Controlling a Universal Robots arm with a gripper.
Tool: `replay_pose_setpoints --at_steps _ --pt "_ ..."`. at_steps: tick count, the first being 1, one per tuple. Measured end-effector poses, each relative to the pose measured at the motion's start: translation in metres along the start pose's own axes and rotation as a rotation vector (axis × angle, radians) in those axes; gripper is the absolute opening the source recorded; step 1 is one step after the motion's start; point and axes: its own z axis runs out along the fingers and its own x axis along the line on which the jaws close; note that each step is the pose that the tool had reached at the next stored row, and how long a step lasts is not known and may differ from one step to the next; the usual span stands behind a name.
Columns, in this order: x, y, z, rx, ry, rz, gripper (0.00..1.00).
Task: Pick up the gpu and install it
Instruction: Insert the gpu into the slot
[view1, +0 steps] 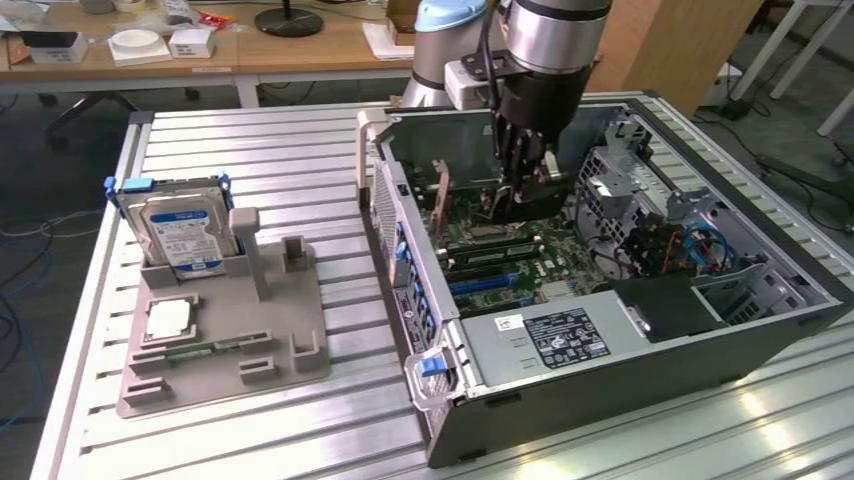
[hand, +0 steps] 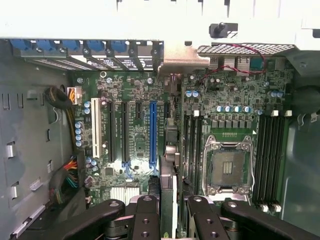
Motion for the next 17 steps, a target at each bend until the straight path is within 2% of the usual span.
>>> replay_pose_setpoints --at_steps 17 --pt "0.0095 0.0002 0.0019 0.0 -0.0001 0.0 0.26"
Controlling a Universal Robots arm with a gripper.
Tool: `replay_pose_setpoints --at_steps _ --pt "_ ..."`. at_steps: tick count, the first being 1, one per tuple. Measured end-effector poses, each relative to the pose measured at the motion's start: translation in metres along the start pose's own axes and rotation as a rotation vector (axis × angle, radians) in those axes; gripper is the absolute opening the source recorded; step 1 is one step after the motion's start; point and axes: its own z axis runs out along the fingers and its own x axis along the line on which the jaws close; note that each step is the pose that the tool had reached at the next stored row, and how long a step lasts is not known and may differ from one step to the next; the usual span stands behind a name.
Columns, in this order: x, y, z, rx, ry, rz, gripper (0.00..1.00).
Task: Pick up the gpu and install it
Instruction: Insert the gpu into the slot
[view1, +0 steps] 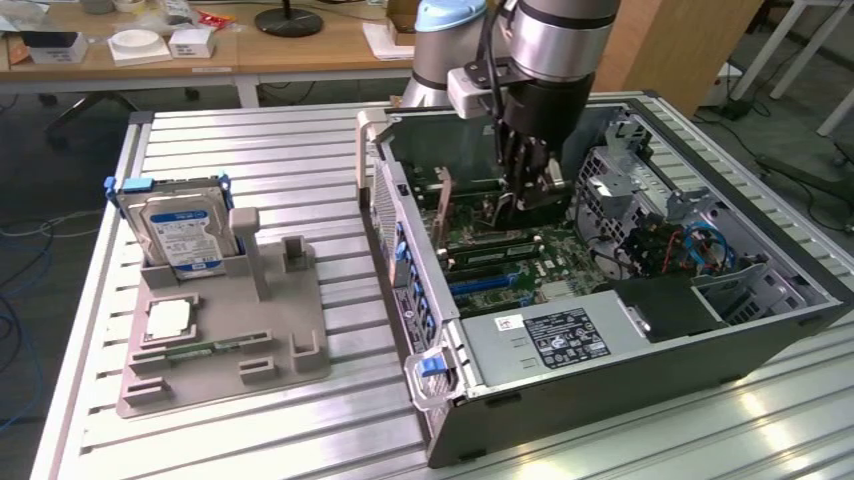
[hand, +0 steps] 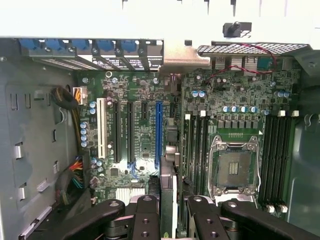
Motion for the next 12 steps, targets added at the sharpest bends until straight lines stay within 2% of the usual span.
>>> replay_pose_setpoints --at_steps 12 --pt "0.0051 0.0003 0.0016 0.0001 -0.0001 0.0 0.26"
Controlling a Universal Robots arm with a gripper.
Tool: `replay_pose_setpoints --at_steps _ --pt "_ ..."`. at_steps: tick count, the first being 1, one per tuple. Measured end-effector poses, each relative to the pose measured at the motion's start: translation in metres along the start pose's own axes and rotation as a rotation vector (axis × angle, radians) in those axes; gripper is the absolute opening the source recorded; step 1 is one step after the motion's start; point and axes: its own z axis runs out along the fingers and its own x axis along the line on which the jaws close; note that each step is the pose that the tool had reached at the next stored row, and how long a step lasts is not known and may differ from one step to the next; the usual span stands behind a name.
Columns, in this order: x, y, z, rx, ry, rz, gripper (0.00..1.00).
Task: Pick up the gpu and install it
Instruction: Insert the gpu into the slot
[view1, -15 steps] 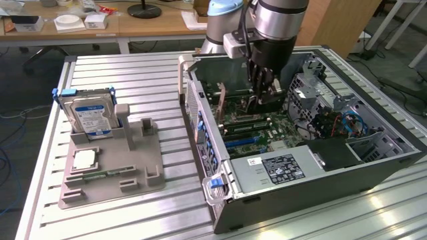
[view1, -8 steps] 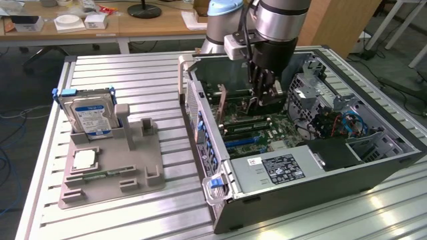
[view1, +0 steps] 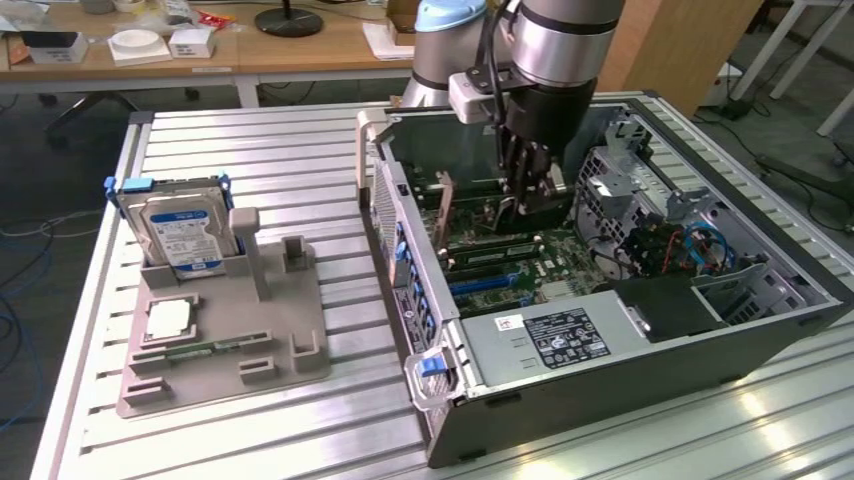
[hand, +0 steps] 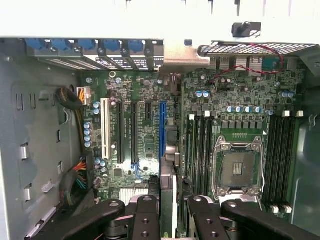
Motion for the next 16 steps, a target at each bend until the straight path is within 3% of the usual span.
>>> replay_pose_setpoints --at_steps 16 --pt "0.0017 0.001 0.0061 0.0 0.0001 0.0 0.26"
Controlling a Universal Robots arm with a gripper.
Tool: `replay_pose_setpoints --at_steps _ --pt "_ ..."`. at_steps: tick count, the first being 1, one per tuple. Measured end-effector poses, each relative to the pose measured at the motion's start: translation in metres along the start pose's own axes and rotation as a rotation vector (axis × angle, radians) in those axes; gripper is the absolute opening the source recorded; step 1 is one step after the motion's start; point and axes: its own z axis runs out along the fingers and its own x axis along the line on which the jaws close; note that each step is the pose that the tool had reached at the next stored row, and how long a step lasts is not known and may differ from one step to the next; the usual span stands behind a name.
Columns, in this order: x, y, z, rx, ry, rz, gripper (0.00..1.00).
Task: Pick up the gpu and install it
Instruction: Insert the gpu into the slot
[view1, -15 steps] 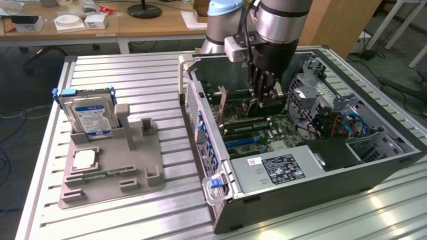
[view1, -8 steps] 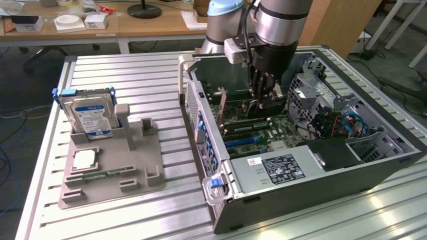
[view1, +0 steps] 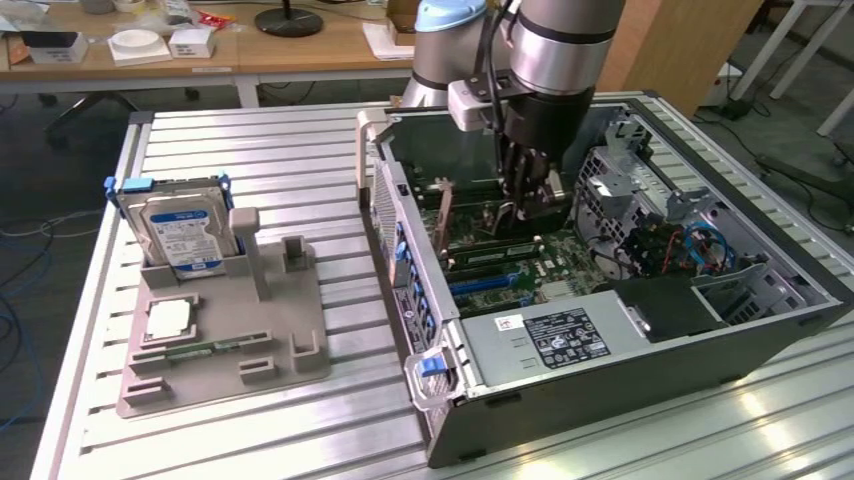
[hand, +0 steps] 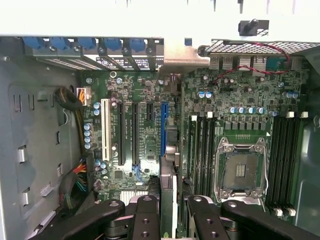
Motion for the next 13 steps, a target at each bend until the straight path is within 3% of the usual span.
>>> replay_pose_setpoints --at_steps 13 --pt "0.0013 0.001 0.0059 -0.0001 0.0001 0.0 0.26"
